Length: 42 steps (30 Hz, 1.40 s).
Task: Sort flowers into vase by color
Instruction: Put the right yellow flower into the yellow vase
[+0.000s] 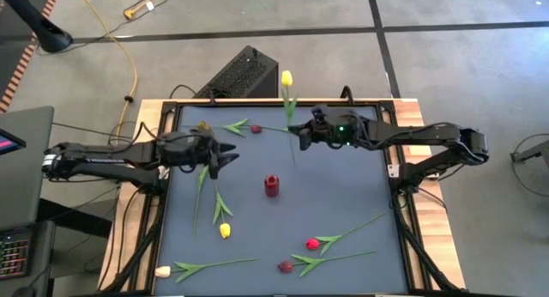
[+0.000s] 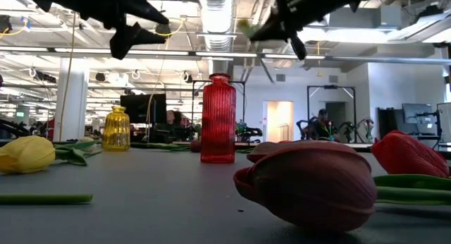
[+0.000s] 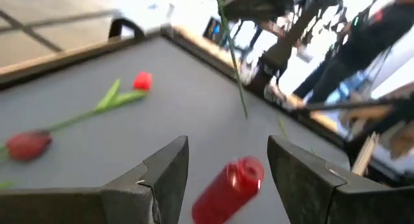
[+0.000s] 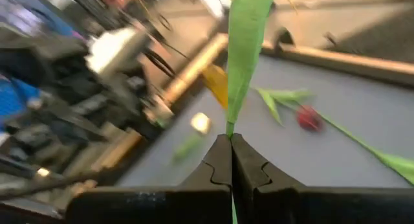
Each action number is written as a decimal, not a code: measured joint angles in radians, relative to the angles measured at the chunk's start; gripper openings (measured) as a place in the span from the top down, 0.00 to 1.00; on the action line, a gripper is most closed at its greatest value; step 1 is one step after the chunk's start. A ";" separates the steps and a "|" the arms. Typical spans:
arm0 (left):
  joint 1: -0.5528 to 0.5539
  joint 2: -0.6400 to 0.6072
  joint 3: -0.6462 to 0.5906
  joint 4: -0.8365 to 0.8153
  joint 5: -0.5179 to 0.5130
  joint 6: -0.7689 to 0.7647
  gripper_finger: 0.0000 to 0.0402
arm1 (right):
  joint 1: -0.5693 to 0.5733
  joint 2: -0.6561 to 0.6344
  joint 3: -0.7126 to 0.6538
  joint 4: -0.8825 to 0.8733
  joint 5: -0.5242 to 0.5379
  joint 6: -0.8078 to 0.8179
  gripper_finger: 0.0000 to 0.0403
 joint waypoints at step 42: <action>0.064 0.209 -0.020 0.435 0.060 0.081 0.50 | 0.097 0.385 0.135 0.687 -0.120 -0.262 0.95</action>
